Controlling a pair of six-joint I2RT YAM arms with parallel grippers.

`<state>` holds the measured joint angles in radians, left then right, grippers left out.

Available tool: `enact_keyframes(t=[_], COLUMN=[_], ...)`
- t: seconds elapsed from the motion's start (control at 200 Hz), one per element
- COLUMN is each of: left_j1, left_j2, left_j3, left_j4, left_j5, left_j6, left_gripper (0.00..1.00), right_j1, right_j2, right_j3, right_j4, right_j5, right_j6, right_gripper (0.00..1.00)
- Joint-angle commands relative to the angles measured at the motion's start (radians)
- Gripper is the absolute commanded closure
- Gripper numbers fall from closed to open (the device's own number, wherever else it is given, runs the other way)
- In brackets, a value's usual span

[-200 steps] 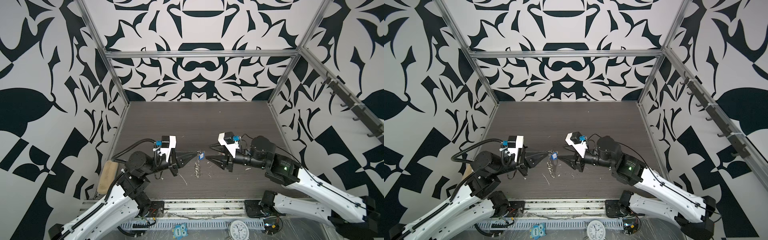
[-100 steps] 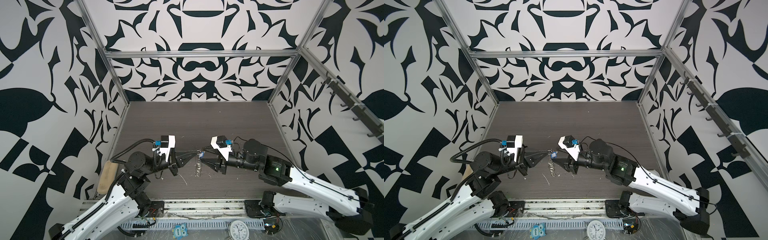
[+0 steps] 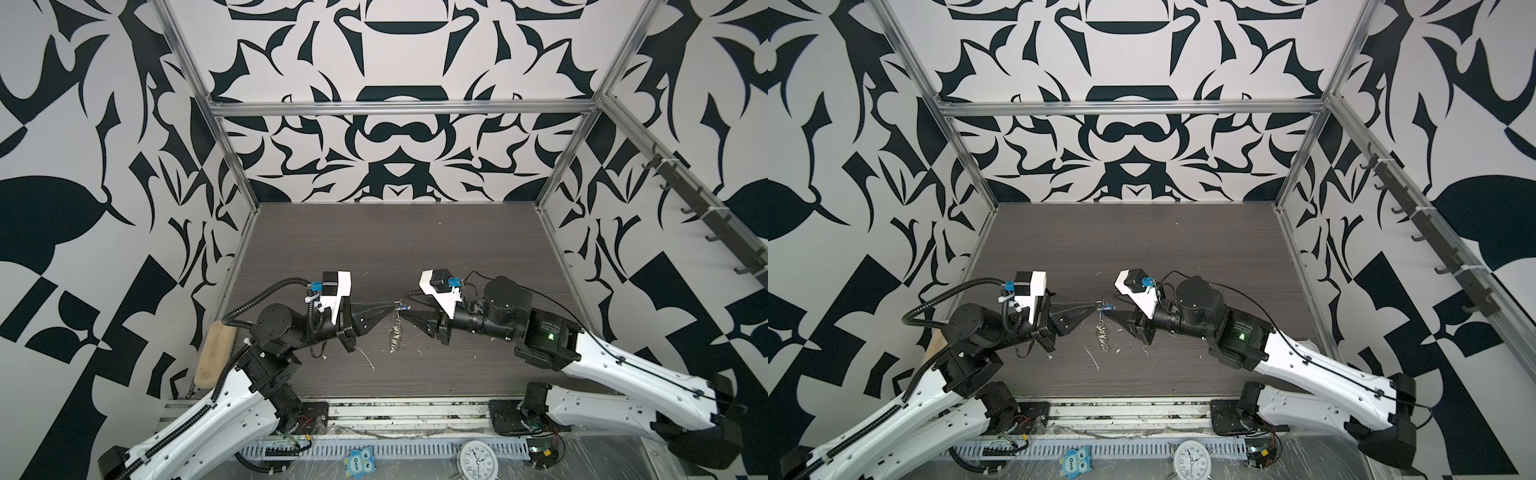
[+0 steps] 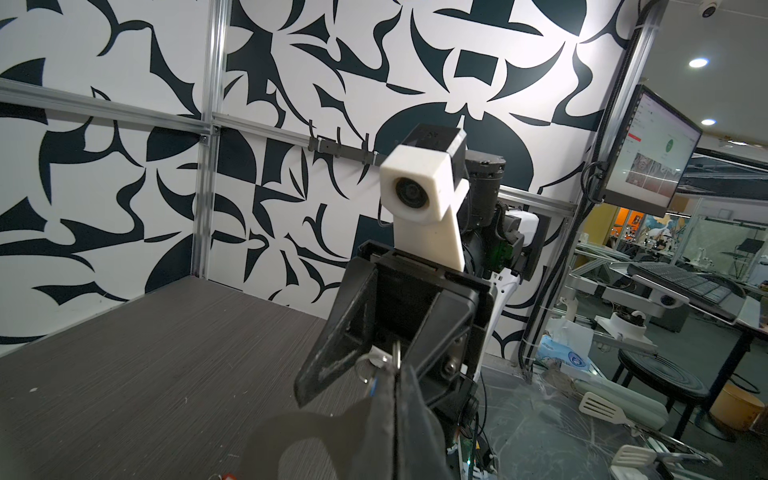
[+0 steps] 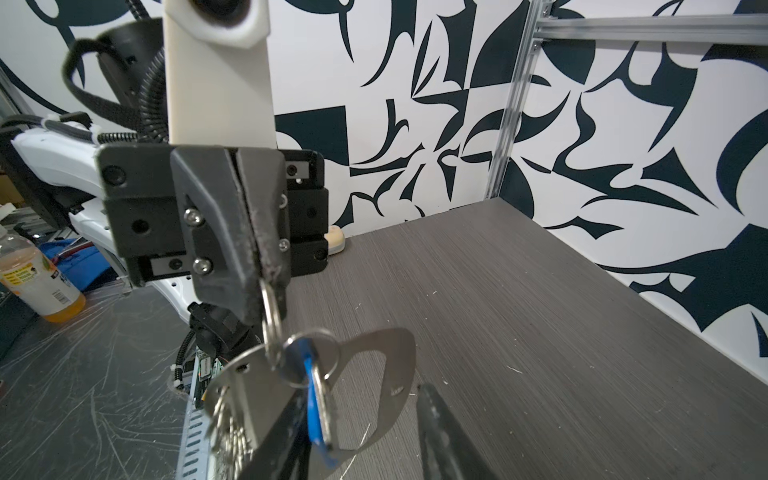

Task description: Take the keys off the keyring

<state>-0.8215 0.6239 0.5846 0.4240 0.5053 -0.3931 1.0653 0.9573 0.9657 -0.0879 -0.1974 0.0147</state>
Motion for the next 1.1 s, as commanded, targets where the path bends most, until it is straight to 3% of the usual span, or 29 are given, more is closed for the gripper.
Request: enact_keyframes(t=[0.0,0.24,0.535,1.095], left_j1=[-0.002,-0.002,-0.002,-0.002], left_j2=[-0.009,-0.02,-0.029,0.018], left_j3=[-0.009,-0.016,-0.02,-0.066], left_j4=[0.048,0.037,0.039,0.237], left_j5=[0.004,-0.036,-0.086,-0.112], left_j6=[-0.007,-0.007,-0.015,-0.1], left_gripper=[1.0,1.0,1.0,1.0], right_j1=[0.008,0.014,0.027,0.1], right_j2=[-0.004,-0.011,-0.002,0.132], right_j3=[0.05,0.05,0.07,0.16], right_j4=[0.042,0.035,0.007,-0.121], right_j5=[0.001,0.013,0.029,0.019], right_j6=[-0.01,-0.017,-0.035,-0.111], right_gripper=[0.58,0.7,1.0,1.0])
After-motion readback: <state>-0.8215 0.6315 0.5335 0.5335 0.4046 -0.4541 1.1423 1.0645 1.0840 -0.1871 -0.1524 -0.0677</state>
